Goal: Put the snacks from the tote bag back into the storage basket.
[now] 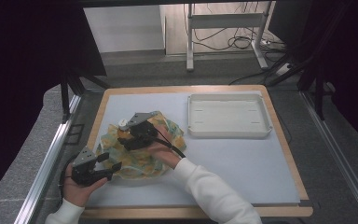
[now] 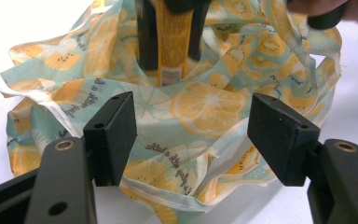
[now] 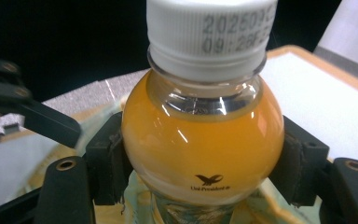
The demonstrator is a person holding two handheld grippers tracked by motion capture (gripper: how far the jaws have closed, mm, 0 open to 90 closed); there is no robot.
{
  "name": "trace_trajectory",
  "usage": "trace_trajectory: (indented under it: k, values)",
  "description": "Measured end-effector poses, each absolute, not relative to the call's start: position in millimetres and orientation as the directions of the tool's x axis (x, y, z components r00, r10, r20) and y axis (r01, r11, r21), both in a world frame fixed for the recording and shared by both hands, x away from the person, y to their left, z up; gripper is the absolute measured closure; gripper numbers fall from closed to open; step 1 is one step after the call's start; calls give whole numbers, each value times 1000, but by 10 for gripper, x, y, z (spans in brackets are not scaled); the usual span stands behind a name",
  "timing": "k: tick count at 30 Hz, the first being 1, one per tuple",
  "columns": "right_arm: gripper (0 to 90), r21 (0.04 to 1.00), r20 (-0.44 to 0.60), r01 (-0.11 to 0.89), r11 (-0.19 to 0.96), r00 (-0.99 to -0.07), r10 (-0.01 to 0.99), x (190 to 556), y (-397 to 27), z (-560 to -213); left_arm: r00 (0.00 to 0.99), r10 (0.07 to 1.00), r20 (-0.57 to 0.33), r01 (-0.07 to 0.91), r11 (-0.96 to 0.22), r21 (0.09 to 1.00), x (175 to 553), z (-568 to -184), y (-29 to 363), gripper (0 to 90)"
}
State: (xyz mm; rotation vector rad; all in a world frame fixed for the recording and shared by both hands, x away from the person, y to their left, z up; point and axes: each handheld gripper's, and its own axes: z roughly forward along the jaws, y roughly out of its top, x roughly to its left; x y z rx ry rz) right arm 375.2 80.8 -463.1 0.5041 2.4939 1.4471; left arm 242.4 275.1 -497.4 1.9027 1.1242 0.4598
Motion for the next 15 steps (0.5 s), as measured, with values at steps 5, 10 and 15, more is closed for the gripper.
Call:
trace_trajectory:
  k: [5,10,15]
  values:
    - [304,886,2,179,427,-923,384,3708,718,-4466,525,845,-103,527,-227,819,2425,-4977,2746,333]
    - [305,901,6,171,399,-924,383,3662,626,-4329,528,843,-100,526,-233,818,2428,-4981,2742,331]
    - [305,913,-2,150,378,-928,373,3608,535,-4198,528,844,-100,527,-233,817,2428,-4985,2733,330]
